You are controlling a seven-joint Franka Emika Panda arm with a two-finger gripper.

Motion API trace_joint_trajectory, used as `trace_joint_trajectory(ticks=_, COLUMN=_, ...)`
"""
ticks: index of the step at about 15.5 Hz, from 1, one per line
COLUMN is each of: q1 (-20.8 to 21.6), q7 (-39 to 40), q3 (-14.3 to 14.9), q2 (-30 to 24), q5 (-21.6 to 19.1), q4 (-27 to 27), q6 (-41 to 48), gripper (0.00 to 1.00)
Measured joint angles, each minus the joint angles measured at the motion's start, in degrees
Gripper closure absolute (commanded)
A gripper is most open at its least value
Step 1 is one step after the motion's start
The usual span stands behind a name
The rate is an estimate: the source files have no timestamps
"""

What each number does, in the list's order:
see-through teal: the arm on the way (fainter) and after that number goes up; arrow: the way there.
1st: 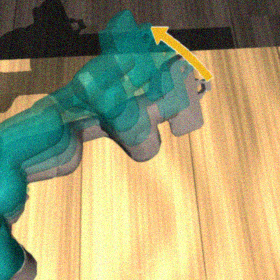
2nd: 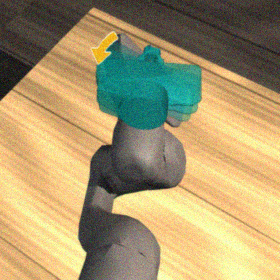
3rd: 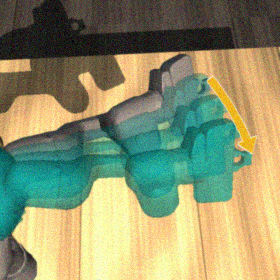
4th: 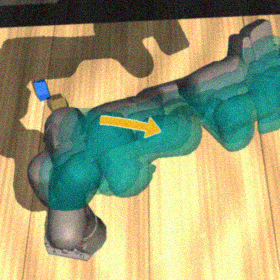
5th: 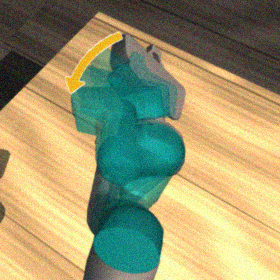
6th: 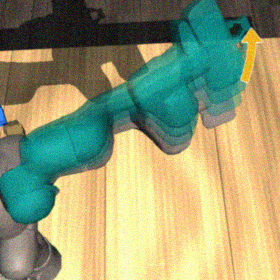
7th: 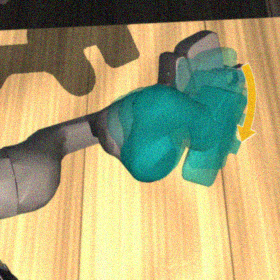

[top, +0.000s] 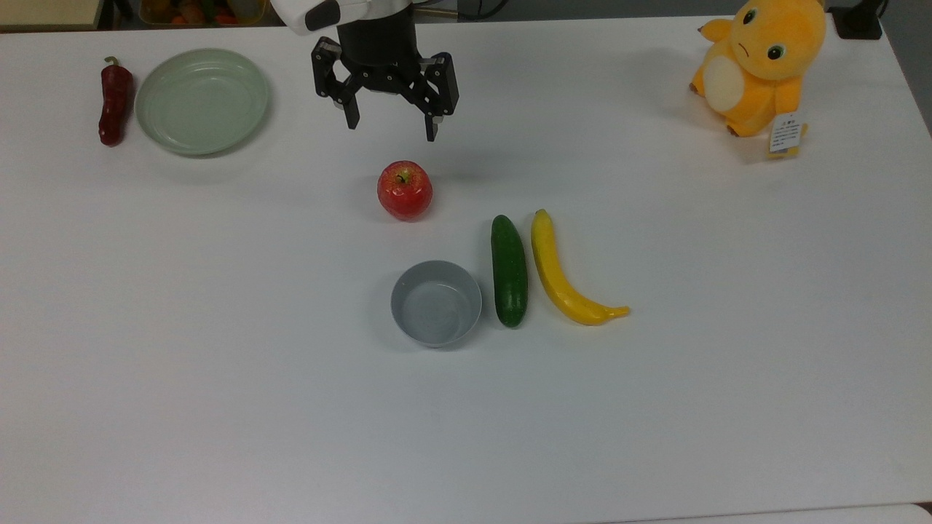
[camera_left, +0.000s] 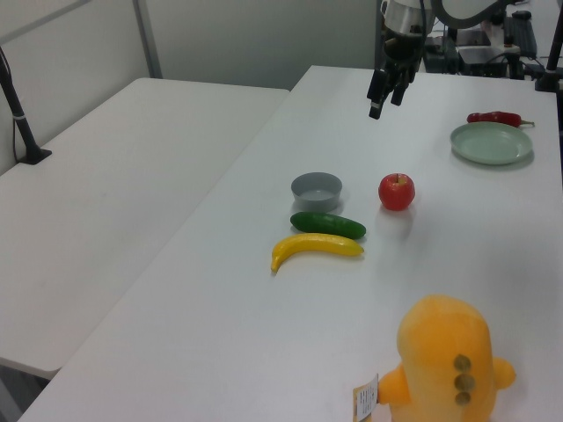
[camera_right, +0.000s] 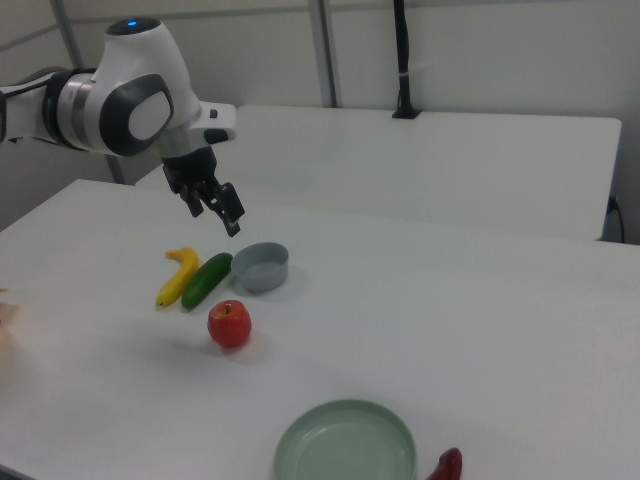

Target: Red apple placed in the center of the desktop

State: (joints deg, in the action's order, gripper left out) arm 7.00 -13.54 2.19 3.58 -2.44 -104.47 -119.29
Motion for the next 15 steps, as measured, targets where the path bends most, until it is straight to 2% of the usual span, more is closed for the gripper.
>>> trace_joint_trajectory(ticks=6, q1=0.1, q7=2.9, q3=0.0, q2=0.0, q5=0.0, q4=-1.0, q6=1.4, gripper=0.0)
trace_joint_trajectory(ticks=15, q1=0.1, q7=3.2, q3=-0.6, q2=-0.2, q5=0.0, q4=-1.0, q6=2.4, gripper=0.0)
